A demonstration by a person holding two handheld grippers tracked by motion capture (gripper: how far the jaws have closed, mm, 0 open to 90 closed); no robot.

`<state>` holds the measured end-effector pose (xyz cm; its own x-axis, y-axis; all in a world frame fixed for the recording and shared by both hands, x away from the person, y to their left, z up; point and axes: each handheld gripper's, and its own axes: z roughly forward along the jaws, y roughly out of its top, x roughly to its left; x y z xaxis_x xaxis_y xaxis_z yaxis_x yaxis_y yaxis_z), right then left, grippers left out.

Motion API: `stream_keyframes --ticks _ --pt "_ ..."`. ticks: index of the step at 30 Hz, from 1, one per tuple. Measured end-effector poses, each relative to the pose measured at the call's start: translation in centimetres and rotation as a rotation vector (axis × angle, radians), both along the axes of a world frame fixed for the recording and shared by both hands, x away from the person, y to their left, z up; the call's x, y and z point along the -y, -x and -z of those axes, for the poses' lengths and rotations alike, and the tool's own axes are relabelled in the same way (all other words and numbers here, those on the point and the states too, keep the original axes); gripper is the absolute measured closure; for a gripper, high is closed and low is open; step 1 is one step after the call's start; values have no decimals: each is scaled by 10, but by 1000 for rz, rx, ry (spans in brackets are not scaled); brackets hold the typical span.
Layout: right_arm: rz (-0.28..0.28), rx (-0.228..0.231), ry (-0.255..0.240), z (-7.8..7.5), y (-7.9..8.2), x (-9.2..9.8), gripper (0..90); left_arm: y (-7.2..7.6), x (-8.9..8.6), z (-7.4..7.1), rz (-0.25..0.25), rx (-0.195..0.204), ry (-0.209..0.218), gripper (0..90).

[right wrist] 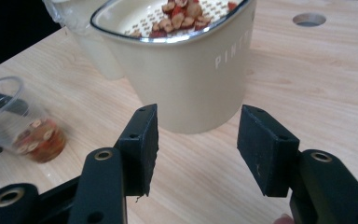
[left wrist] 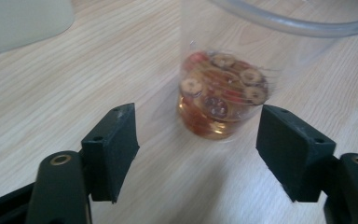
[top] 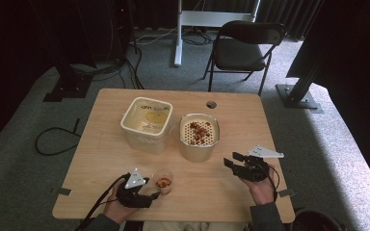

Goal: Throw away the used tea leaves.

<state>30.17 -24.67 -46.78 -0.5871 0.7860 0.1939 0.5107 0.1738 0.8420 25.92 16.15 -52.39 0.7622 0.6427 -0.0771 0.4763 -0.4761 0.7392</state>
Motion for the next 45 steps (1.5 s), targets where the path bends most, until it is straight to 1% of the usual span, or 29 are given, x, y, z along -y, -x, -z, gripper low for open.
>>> stream_keyframes --ticks 2,4,8,11,12,13,14,17,19,21,22,26,28,32,35,37,39,41,43,44,45 --pt "0 -5 19 3 2 -1 475 -4 5 0 13 2 3 336" --pt "-4 -7 27 7 3 -2 475 -9 11 -1 36 8 5 370" --pt "-20 -16 33 15 7 -4 475 -18 25 -3 76 29 -13 434" --pt "-34 -26 52 20 9 -6 476 -26 33 -3 84 32 -9 449" --pt "-34 -26 52 20 9 -6 476 -26 33 -3 84 32 -9 453" --pt "-40 -30 56 22 10 -7 476 -31 39 -2 84 35 0 453" --pt "-60 -34 63 27 11 -10 481 -33 42 -2 88 38 2 465" --pt "-81 -48 71 34 12 -14 481 -38 49 -2 86 42 15 471" --pt "-91 -49 86 37 12 -17 481 -41 55 -1 92 45 16 470" --pt "-95 -54 85 41 12 -19 482 -44 60 0 91 45 29 470" --pt "-97 -58 84 42 12 -20 482 -46 63 0 94 46 29 470" --pt "-107 -51 90 46 13 -25 482 -49 76 1 112 48 41 470" --pt "-107 -48 86 47 13 -27 481 -50 84 3 110 44 48 469" --pt "-125 -44 75 50 15 -30 478 -53 96 5 119 41 62 460" --pt "-136 -38 64 51 15 -34 468 -53 100 5 113 48 51 415" --pt "-154 -32 70 52 16 -39 439 -52 99 4 116 55 43 368" --pt "-165 -21 72 52 16 -44 406 -51 97 1 125 70 26 340" --pt "-177 -8 66 51 16 -50 391 -48 94 -2 134 78 8 324" --pt "-187 1 67 50 16 -57 358 -46 92 -4 141 88 -1 317" --pt "-190 2 71 50 15 -61 341 -45 90 -5 141 92 -9 316" --pt "-188 15 78 50 15 -65 330 -43 88 -5 141 95 -14 317"
